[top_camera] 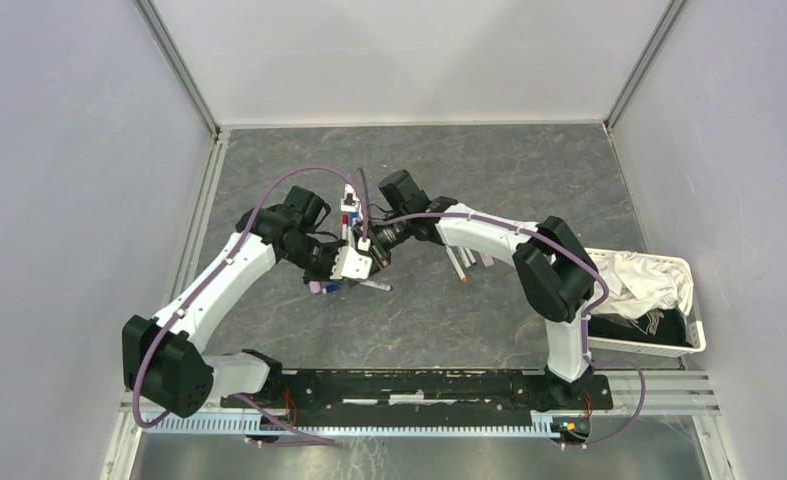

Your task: Open the pen caps

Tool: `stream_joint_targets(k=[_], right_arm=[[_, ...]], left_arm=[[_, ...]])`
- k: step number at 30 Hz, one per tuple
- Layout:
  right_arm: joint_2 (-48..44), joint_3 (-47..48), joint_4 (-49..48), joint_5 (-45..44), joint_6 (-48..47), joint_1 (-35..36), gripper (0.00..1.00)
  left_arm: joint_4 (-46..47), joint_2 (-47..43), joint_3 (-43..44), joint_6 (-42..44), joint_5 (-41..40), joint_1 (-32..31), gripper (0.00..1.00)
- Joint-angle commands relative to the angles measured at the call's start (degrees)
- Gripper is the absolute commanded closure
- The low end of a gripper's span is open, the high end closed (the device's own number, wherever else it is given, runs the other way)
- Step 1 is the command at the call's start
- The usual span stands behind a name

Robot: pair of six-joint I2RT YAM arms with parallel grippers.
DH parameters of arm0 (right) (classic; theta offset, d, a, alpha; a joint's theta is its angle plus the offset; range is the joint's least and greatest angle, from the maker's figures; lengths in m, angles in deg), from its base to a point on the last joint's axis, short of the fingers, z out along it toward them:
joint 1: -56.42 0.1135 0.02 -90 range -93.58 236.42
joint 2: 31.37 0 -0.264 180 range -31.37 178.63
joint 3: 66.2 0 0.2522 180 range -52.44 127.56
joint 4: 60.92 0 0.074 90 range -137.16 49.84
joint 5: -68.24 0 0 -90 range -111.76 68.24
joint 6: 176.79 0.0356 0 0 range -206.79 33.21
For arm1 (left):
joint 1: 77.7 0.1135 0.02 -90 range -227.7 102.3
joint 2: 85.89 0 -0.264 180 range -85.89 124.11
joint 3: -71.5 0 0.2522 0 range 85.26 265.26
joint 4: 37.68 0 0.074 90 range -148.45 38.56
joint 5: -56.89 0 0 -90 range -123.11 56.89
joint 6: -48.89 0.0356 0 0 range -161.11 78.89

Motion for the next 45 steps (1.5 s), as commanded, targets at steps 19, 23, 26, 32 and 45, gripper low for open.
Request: stream_joint_targets(k=[19,23,26,32,45], right_arm=[[-1.2,0.2,-1.8,1.9,0.4,0.2,1.0],[-1.6,-0.5,-3.3,1.9,1.6,0.3,1.0],[-1.2,-0.1,-3.9,2.1,2.0,1.0,1.0],[1.0,1.8,-2.5,2.5,1.8,2.6,0.64],[6.5,7.3,-9.2,0.2,7.7,4.3,1.0]], left_arm=[[0.9,-0.3,1.5,0.5,3.0,-0.5,0.51],[0.9,0.2,1.4,1.2,2.4,-0.6,0.75],[1.6,-0.2,1.4,1.3,2.8,-0.6,0.9],[1.3,-0.9,1.3,2.2,2.5,-0.9,0.98],[0.7,0.3,2.6,3.8,3.2,-3.6,0.98]])
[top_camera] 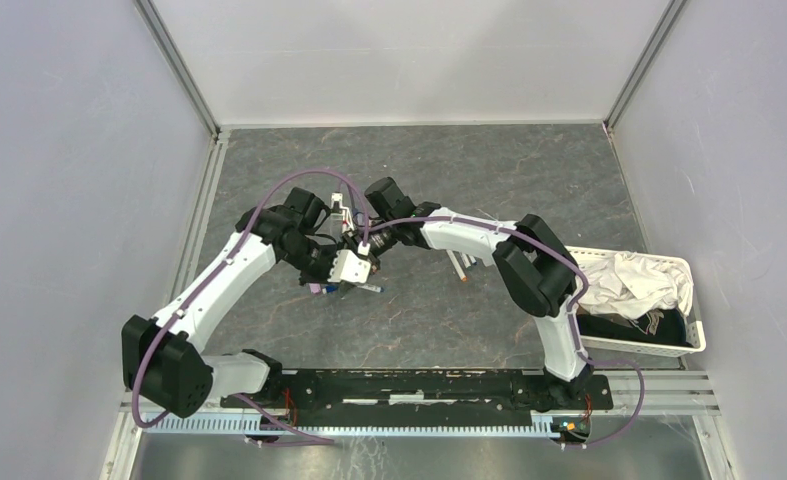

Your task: Open the pen caps

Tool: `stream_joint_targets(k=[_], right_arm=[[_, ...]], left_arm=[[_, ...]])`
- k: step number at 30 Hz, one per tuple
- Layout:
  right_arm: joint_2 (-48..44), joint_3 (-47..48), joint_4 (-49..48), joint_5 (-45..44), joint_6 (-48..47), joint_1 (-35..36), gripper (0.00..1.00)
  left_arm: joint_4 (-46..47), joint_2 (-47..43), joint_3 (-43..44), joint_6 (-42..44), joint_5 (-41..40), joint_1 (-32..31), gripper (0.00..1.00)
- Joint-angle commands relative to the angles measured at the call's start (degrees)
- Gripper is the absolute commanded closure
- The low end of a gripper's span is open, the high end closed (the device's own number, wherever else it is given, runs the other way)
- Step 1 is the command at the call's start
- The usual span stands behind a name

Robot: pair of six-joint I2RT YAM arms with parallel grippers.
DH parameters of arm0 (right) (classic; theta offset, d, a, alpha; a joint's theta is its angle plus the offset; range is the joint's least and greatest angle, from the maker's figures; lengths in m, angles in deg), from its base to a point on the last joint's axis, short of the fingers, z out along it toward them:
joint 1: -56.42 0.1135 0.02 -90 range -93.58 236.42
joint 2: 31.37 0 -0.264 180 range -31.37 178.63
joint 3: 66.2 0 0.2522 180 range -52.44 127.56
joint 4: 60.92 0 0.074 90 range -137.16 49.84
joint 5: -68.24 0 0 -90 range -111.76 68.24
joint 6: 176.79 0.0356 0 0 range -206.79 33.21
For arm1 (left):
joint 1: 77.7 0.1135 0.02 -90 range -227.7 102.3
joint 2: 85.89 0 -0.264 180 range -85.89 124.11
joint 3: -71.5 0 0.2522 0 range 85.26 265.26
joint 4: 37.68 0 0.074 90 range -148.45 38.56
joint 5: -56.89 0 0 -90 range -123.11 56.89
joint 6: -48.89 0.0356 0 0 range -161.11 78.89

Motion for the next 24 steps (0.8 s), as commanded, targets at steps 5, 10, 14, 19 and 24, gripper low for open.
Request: stream_joint_targets(k=[5,10,14,19,24], right_arm=[[1.1,4.3,-9.8,-9.6,5.0,1.6,1.0],[-0.1,0.9,5.1,-13.3,-3.6,-0.7,1.0],[-30.4,-45.2,-6.3,-16.8,-3.3,-3.6,1.0],[-31.7,-44.6,-3.9,-13.0,-4.9,-4.8,1.0],[-32.3,-42.3,-7.6,-11.2,-2.5,-5.4,1.0]], left_arm=[[2.7,1.1,2.7,3.3,5.9,-3.7,0.98],[-0.3,1.1,3.5,6.9,-2.4,-2.3,0.98],[-11.2,5.0,10.9,35.1,-8.0,32.5,0.98],[-8.6,1.1,8.5,24.0,-6.0,18.3,0.98],[-7.6,-2.0,6.9,16.1,-6.4,5.6,0.98]])
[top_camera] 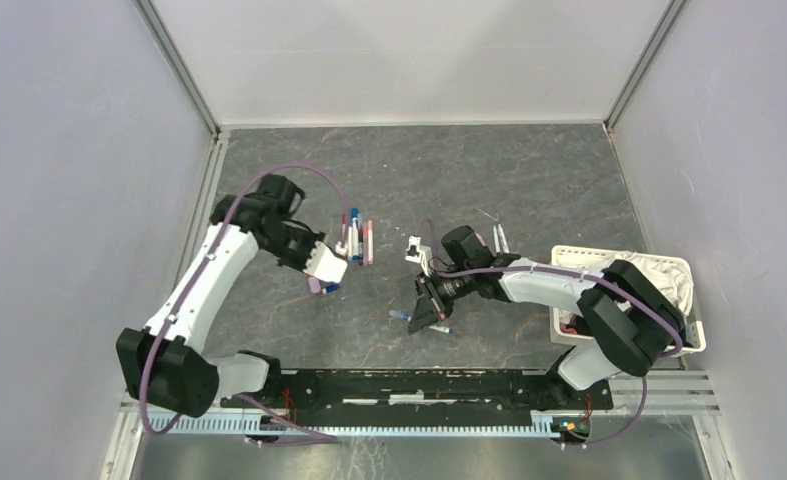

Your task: Open the pen caps

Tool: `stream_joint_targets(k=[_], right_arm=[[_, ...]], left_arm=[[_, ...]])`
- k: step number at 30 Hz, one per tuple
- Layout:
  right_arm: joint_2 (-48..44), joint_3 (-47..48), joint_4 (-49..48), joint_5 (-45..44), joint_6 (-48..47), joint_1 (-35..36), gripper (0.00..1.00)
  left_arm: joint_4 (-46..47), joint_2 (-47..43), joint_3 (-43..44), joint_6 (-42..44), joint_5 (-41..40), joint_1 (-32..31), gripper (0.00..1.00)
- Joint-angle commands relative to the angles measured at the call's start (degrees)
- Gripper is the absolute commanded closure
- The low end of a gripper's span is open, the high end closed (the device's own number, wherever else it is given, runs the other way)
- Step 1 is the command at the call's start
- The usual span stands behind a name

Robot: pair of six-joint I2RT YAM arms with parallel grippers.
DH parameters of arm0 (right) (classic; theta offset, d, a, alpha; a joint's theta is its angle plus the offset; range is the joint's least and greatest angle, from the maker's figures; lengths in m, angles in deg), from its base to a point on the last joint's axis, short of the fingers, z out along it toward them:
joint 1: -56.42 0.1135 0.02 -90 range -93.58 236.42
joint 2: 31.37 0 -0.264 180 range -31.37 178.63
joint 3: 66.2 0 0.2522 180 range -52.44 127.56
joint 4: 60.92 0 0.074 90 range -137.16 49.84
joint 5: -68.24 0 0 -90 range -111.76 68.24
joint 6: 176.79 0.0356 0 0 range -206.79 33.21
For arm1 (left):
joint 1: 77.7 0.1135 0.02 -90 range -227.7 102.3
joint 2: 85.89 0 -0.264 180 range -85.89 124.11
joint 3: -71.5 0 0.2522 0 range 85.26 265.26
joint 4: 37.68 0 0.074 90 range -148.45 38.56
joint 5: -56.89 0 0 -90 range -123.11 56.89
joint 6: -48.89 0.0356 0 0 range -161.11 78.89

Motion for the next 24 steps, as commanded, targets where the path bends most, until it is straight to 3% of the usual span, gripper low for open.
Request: stream_joint_targets(k=[1,3,4,5,7,8,12,14,16,20,24], right_arm=[[-0.2,4.1,-1.2,4.1,0.5,-0.2,1.0],[1.2,6.2,-3.9,4.9,2.6,-0.1,1.0],[2.2,8.2,-5.0,5.1,3.6,0.1,1.0],[3.2,9.7,-6.0,5.4,4.5,0.5,1.0],[5.5,13.7,-6.9,6.1,5.8,1.4,1.0],[6.8,16.0,-7.2,6.6,6.4,2.0,1.0],[11.4,22.2,-10.7,8.5,10.4,3.4,1.0],[12.8,24.1,-12.5,9.2,11.9,3.8,1.0],[14.5,26.5,-12.4,9.8,12.3,4.2,1.0],[16.7,28.8,-14.6,10.4,14.6,4.9,1.0],[18.3,30.0,-17.0,10.9,16.8,5.1,1.0]], left_arm=[[-0.8,-2.7,0.7,-7.9,-2.5,-9.3,0.98],[-0.6,-3.2,0.7,-12.5,-1.4,-13.5,0.91],[-0.1,-3.3,0.6,-15.7,-1.1,-15.4,0.73],[0.4,-3.4,0.4,-17.5,-0.6,-16.8,0.62],[1.8,-3.5,0.1,-20.4,0.8,-18.8,0.47],[2.7,-3.3,-0.1,-21.4,1.3,-19.5,0.27],[3.6,-2.6,-1.1,-22.2,2.1,-21.4,0.06],[4.2,-2.7,-1.6,-22.2,2.2,-21.7,0.06],[5.2,-2.8,-1.9,-22.8,2.0,-21.8,0.11],[6.6,-2.6,-2.1,-24.6,1.7,-22.0,0.3],[8.4,-3.4,-3.4,-25.2,0.0,-22.1,0.56]])
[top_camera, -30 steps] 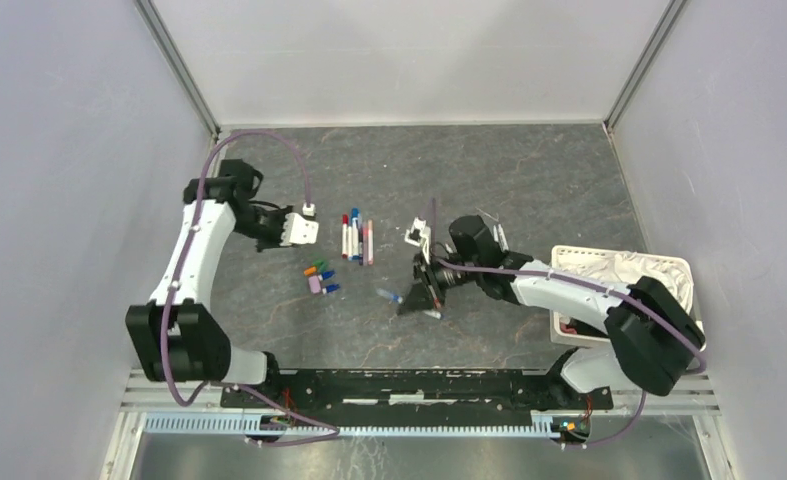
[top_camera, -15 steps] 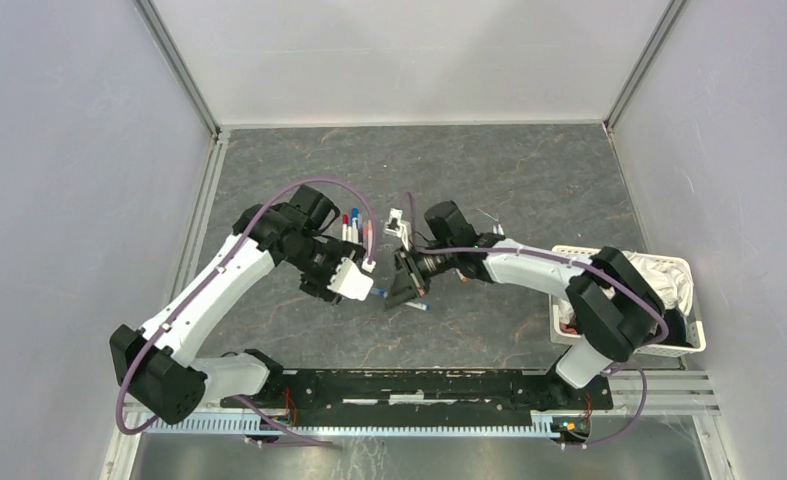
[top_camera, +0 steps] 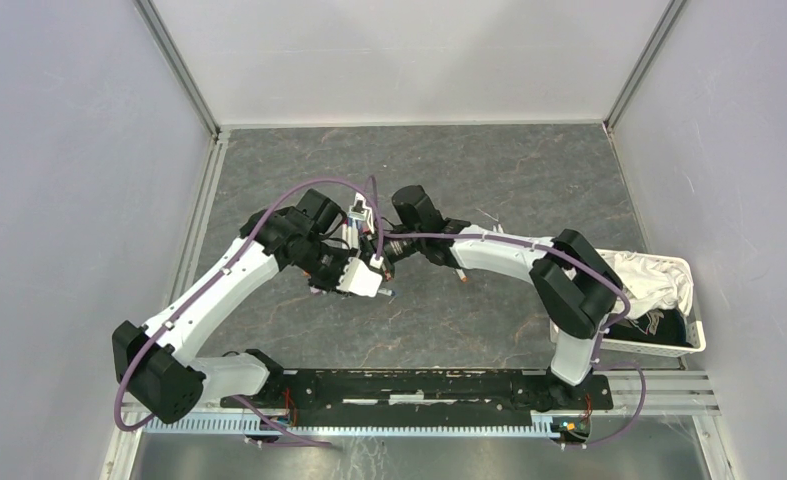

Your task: Open the pen caps

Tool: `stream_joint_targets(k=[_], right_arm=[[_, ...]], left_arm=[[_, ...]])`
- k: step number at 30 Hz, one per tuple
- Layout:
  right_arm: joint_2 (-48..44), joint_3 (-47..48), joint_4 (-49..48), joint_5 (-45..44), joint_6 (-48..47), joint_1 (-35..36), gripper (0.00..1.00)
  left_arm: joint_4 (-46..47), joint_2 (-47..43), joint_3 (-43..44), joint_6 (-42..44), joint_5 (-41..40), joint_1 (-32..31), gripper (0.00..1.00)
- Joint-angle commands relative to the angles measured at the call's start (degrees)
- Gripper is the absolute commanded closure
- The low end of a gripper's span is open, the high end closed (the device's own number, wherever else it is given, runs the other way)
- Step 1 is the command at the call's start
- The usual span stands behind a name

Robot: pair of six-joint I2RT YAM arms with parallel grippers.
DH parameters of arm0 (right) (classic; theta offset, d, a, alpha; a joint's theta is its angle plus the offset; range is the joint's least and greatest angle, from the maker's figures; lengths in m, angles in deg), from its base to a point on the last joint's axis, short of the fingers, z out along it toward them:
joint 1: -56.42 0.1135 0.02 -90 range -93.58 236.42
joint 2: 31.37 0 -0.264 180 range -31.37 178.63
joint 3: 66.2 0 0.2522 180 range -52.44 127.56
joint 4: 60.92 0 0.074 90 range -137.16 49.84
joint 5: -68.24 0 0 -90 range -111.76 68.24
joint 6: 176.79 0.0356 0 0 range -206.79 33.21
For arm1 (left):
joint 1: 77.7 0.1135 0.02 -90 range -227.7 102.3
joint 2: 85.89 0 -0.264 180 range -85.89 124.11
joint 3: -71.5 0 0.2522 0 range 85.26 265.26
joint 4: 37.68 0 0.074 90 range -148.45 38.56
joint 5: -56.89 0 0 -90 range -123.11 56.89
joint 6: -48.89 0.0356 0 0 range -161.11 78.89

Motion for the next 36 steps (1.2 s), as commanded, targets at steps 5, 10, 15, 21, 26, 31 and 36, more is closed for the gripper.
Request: stream_joint_targets(k=[5,10,15,21,26,31,36], right_arm=[[1.9,3.8,-5.2,1.1,3.6,0.4,1.0],[3.7,5.6,-5.9,1.3,5.1,1.2,0.62],[6.7,9.4,-1.8,2.1,3.7,1.7,0.57],[11.2,16.2,1.8,1.3,3.0,1.8,1.0],[17.2,27.2,6.4,-2.4,2.2,1.7,1.0],[19.2,31.3,37.3,-6.6,-20.2,0.6,1.0],[-8.7,-21.8,5.0,-5.3,-8.1,-2.2,1.0]], left_arm=[[3.4,-1.0,-1.8,-2.4,-2.2,-0.4,0.96],[3.4,-1.5,-1.7,-1.7,-1.9,-0.5,0.98],[1.7,-1.9,-1.4,1.5,-2.5,-0.6,0.98],[0.6,-0.6,0.9,2.3,-0.1,-0.7,0.98],[0.0,1.3,2.9,3.1,0.7,-1.0,0.98],[-3.5,3.2,4.0,6.5,-8.0,2.1,0.98],[-12.6,5.3,4.9,25.3,-13.2,25.5,0.98]])
